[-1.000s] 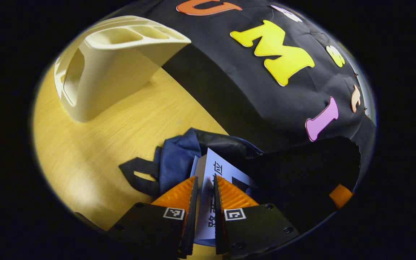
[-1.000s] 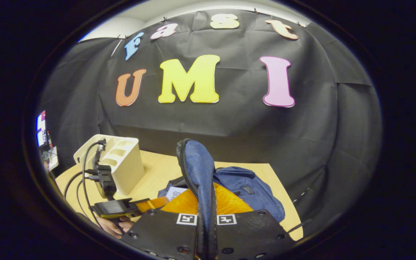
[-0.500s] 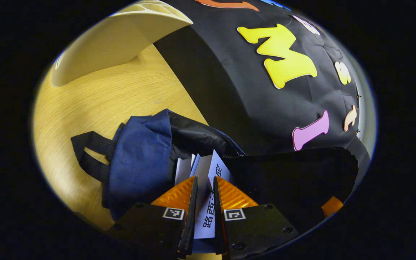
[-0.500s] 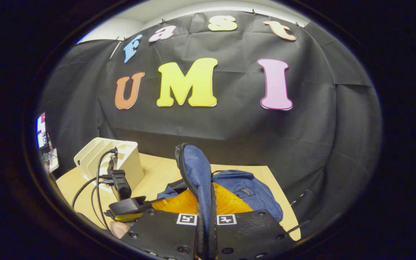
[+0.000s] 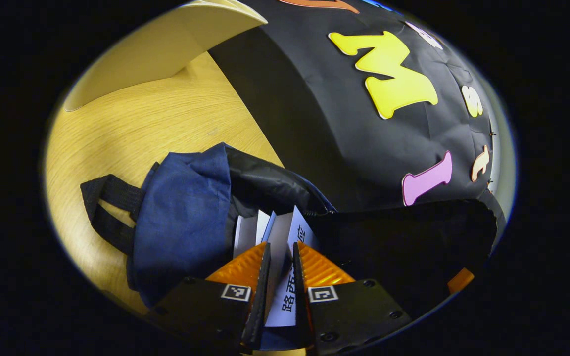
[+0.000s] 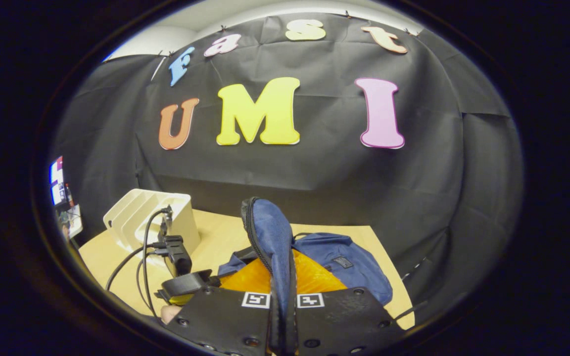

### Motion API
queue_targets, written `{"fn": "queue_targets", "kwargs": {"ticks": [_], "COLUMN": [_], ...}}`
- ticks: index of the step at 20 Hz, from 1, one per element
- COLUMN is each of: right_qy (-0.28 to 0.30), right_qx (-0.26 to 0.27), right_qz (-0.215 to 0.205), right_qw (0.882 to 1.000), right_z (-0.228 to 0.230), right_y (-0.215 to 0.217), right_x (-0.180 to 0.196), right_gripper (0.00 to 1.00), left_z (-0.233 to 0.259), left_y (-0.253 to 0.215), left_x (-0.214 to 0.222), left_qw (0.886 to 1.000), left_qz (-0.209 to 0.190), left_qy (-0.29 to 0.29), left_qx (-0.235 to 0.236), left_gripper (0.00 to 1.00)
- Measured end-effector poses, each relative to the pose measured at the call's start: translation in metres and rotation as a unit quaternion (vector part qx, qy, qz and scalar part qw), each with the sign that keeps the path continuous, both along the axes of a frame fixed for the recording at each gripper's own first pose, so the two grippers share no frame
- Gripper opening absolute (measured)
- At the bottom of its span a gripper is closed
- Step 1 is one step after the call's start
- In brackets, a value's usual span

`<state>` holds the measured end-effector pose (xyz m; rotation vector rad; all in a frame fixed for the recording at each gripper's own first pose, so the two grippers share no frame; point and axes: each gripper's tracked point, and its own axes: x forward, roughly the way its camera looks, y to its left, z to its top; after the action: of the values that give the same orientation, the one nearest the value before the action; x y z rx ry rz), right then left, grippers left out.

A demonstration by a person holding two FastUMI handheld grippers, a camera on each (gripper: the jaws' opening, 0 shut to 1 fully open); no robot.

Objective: Open the schoolbag, grab two books from the bookshelf and put them into the schoolbag.

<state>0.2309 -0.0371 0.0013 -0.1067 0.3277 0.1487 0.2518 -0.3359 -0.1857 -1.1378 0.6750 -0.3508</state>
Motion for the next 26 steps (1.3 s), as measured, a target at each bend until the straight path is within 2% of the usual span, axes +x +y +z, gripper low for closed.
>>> {"fn": "queue_targets", "kwargs": {"ticks": [1, 2, 3, 4, 6, 9, 10, 11, 12, 14, 15, 16, 17, 18, 19, 22, 25, 26], "right_qy": [0.001, 0.001, 0.0, 0.0, 0.002, 0.009, 0.013, 0.014, 0.014, 0.017, 0.02, 0.023, 0.025, 0.027, 0.027, 0.018, 0.0, -0.003], "right_qx": [-0.001, -0.005, -0.005, -0.006, -0.005, 0.002, 0.003, 0.003, -0.001, -0.005, -0.003, 0.0, 0.002, 0.003, 0.006, 0.008, 0.013, 0.017], "right_qz": [-0.003, -0.011, -0.017, -0.021, -0.032, -0.041, -0.042, -0.046, -0.054, -0.065, -0.071, -0.073, -0.076, -0.082, -0.083, -0.094, -0.097, -0.092], "right_qw": [1.0, 1.0, 1.0, 1.0, 0.999, 0.999, 0.999, 0.999, 0.998, 0.998, 0.997, 0.997, 0.997, 0.996, 0.996, 0.995, 0.995, 0.996], "right_z": [-0.002, -0.003, -0.004, -0.007, -0.01, -0.02, -0.023, -0.026, -0.028, -0.033, -0.035, -0.038, -0.04, -0.041, -0.042, -0.041, -0.036, -0.035], "right_y": [-0.001, -0.004, -0.006, -0.006, -0.009, -0.01, -0.01, -0.011, -0.014, -0.016, -0.017, -0.016, -0.017, -0.018, -0.017, -0.015, -0.008, -0.003], "right_x": [0.001, 0.001, 0.002, 0.003, 0.003, 0.002, 0.003, 0.002, 0.0, -0.001, -0.003, -0.005, -0.01, -0.013, -0.017, -0.028, -0.043, -0.049], "right_gripper": [0.05, 0.05, 0.06, 0.06, 0.06, 0.08, 0.13, 0.14, 0.15, 0.23, 0.23, 0.29, 0.43, 0.37, 0.42, 0.66, 0.75, 0.73], "left_z": [0.0, 0.002, 0.004, 0.003, -0.001, -0.008, -0.01, -0.007, -0.004, 0.002, 0.006, 0.009, 0.012, 0.015, 0.018, 0.027, 0.038, 0.043], "left_y": [-0.001, 0.001, 0.002, 0.006, 0.013, 0.025, 0.029, 0.034, 0.04, 0.054, 0.063, 0.071, 0.08, 0.089, 0.098, 0.133, 0.163, 0.173], "left_x": [-0.001, -0.005, -0.007, -0.01, -0.017, -0.03, -0.036, -0.04, -0.046, -0.054, -0.058, -0.061, -0.063, -0.068, -0.072, -0.084, -0.099, -0.104], "left_qw": [1.0, 1.0, 1.0, 1.0, 0.999, 0.998, 0.998, 0.997, 0.997, 0.995, 0.995, 0.994, 0.993, 0.992, 0.99, 0.979, 0.964, 0.958], "left_qz": [-0.007, -0.015, -0.023, -0.025, -0.031, -0.043, -0.047, -0.05, -0.051, -0.047, -0.042, -0.036, -0.03, -0.024, -0.018, 0.006, 0.023, 0.028], "left_qy": [-0.005, -0.011, -0.015, -0.016, -0.013, -0.003, -0.002, -0.008, -0.016, -0.032, -0.038, -0.045, -0.051, -0.056, -0.062, -0.088, -0.12, -0.132], "left_qx": [0.002, 0.001, 0.002, 0.009, 0.02, 0.035, 0.044, 0.05, 0.059, 0.076, 0.085, 0.093, 0.103, 0.114, 0.127, 0.185, 0.236, 0.254], "left_gripper": [0.32, 0.51, 0.53, 0.59, 0.66, 0.71, 0.71, 0.79, 0.71, 0.72, 0.73, 0.74, 0.74, 0.74, 0.75, 0.77, 0.77, 0.77]}}
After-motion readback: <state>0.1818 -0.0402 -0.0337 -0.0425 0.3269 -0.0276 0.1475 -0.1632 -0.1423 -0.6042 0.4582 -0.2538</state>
